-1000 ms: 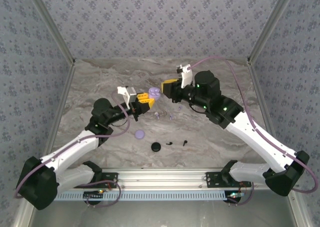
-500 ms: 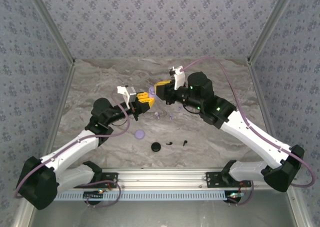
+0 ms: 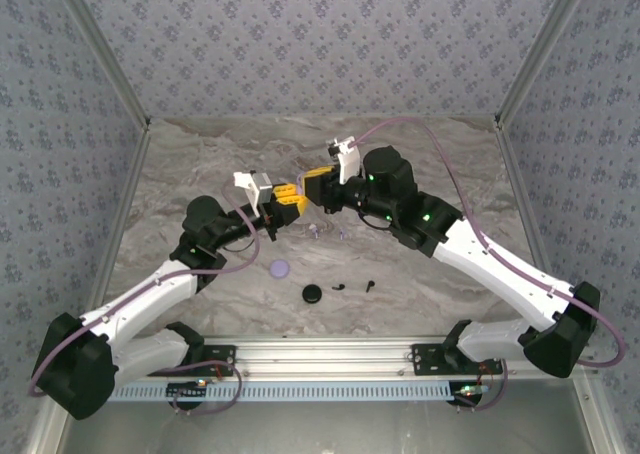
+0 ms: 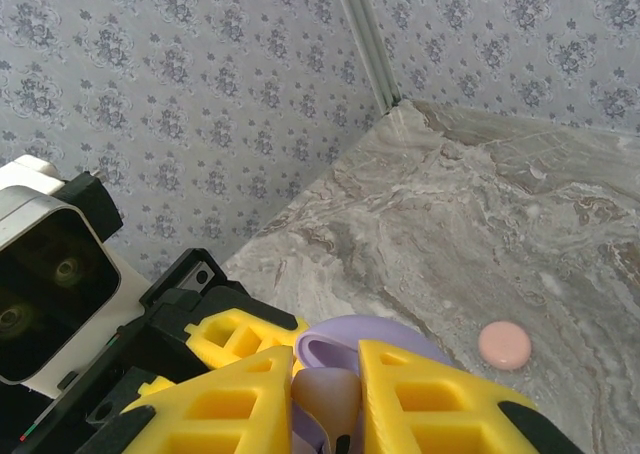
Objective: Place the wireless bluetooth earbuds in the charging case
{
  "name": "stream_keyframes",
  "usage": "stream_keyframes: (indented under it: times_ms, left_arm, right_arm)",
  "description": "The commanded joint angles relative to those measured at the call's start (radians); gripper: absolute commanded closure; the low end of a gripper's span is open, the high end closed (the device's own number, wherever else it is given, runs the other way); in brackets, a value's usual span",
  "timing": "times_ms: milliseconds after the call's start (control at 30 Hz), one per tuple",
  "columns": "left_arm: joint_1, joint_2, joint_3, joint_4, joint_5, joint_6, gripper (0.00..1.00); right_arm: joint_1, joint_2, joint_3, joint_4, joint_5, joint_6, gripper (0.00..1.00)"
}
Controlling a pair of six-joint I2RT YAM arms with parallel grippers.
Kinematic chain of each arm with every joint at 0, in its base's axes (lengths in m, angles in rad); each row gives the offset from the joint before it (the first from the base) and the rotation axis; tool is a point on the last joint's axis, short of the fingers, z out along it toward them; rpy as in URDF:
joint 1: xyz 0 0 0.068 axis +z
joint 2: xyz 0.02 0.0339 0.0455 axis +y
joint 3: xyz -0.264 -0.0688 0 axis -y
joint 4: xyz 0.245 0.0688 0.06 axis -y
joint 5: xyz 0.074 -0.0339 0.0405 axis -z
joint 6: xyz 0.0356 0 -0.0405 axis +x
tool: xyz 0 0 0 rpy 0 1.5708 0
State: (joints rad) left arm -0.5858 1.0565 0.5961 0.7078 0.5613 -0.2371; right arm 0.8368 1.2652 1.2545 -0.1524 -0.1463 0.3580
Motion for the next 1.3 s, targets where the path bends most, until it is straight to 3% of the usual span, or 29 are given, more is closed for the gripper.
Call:
stream_keyframes:
  times_ms: [0,367,567,933,1267]
  left_arm:
    - [-0.01,-0.012,0.028,0.036,-0.003,-0.004,1.0]
    - [-0.012,-0.015,0.024,0.032,-0.003,0.0,1.0]
    - [-0.012,-0.036,0.016,0.005,-0.013,0.018,1.0]
    - [-0.012,-0.099,-0.013,-0.055,-0.029,0.051,1.0]
    - [-0.011,-0.148,-0.045,-0.081,-0.042,0.054,1.0]
  right_arm:
    - [0.013,0.008,0.02,-0.015,-0.005,-0.019,0.75]
    - [-0.008,0.0,0.113,-0.105,-0.01,-0.042,0.52]
    - [-0.095,-0.067,0.118,-0.179,0.019,-0.011,0.46]
    - [-0.377,0.059,0.017,-0.513,0.086,0.121,0.47]
    - [-0.404,0.393,0.041,-0.497,0.111,0.121,0.52]
